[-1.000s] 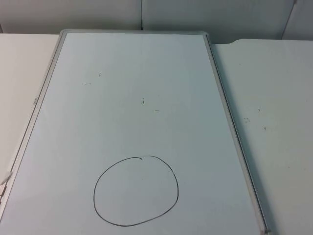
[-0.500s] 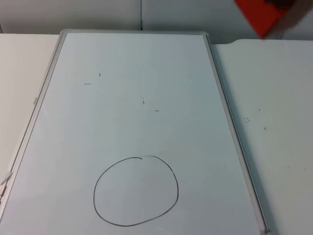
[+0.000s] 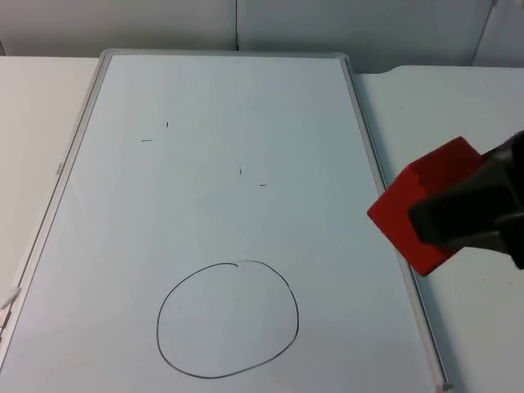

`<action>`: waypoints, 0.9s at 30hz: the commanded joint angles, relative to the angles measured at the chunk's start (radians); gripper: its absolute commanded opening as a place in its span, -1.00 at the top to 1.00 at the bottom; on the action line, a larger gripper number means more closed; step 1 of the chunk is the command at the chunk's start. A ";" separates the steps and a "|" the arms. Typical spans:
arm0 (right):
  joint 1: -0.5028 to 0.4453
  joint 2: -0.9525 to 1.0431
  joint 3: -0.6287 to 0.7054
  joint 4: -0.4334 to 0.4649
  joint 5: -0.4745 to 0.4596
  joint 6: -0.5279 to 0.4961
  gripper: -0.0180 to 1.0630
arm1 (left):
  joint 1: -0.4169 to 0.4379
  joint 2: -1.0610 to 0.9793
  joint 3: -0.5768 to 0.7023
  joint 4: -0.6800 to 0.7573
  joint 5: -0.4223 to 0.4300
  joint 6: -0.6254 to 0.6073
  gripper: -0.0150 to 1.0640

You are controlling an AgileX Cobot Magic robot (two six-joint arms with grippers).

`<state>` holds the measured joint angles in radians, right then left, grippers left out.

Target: Pick up one cube with the left hand and another cube with the right hand. First place the cube in the right hand at the target position, then stack the cube in the left hand on top.

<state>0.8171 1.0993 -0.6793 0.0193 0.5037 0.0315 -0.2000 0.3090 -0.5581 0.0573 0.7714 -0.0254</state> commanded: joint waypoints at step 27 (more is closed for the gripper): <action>0.123 0.733 -0.316 -0.088 -0.131 0.117 0.97 | -0.006 -0.010 0.001 0.002 -0.023 -0.001 0.62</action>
<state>0.9352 1.8084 -0.9778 -0.0492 0.4010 0.1339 -0.2000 0.3090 -0.5581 0.0594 0.7714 -0.0254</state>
